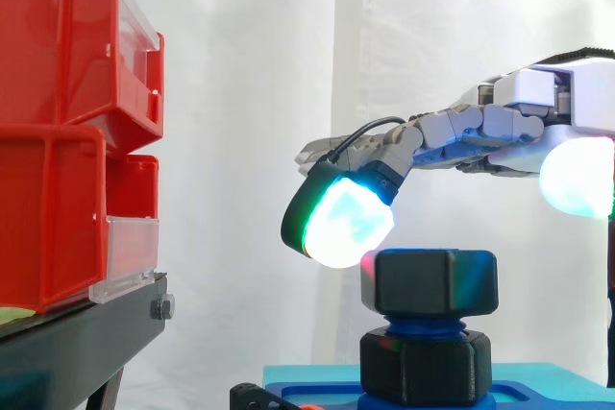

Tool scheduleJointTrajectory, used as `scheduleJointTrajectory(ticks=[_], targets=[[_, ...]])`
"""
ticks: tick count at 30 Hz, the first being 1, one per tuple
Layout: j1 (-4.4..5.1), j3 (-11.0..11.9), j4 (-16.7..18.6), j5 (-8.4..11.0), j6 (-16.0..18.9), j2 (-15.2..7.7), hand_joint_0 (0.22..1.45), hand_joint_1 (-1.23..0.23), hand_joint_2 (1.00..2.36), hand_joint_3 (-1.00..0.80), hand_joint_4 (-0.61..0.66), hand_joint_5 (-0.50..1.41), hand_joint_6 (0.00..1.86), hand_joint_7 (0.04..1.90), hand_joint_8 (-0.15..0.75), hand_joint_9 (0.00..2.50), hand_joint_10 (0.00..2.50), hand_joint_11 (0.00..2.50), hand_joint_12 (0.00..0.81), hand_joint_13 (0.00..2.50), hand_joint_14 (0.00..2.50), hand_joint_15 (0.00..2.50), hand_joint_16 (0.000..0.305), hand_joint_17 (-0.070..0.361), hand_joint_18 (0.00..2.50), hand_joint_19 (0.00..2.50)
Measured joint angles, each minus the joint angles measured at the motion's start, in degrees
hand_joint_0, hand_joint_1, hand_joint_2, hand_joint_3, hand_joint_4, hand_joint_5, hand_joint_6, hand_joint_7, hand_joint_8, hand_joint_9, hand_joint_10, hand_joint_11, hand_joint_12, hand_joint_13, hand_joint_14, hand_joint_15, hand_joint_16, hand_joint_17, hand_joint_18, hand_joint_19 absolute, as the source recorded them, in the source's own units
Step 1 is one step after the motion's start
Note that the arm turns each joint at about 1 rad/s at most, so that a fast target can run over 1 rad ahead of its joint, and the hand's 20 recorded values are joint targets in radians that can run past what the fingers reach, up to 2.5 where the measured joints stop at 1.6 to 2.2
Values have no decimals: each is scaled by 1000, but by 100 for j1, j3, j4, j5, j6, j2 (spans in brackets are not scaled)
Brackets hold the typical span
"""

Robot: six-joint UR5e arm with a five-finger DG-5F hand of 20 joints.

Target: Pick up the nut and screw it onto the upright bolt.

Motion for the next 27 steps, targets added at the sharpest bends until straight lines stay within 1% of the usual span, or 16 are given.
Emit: scheduleJointTrajectory(ticks=[6,10,11,12,16,20,21,23,27], targets=[[-72,1,1,-77,-38,1,492,-234,1000,-500,263,-76,503,865,251,518,0,0,216,251,0,0,22,50,0,0],[-125,1,-4,-130,-68,1,494,-228,1000,-500,274,-38,504,956,252,583,0,0,211,279,0,0,21,48,0,0],[-137,2,-7,-139,-72,1,494,-228,1000,-500,275,-30,504,966,252,627,0,0,210,294,0,0,21,47,0,0],[-153,2,-11,-152,-75,0,498,-229,1000,-500,280,-12,504,1009,256,735,0,0,200,340,0,0,20,44,2,0],[-199,1,-18,-194,-82,2,512,-243,1000,-500,222,32,505,1117,241,950,0,0,163,483,0,0,13,30,150,0],[-246,1,-15,-235,-119,0,514,-248,1000,-500,210,45,504,1156,246,1030,0,0,155,536,0,0,11,25,210,0],[-258,2,-12,-247,-126,0,516,-249,1000,-500,200,53,504,1189,239,1077,0,0,150,563,0,0,11,24,240,0],[-282,6,-3,-274,-136,0,519,-253,1000,-500,183,60,504,1199,236,1142,0,0,142,609,0,0,9,21,283,0],[-305,40,-11,-298,-142,1,522,-256,1000,-500,139,63,503,1238,237,1167,0,0,133,632,0,0,8,18,317,0]])
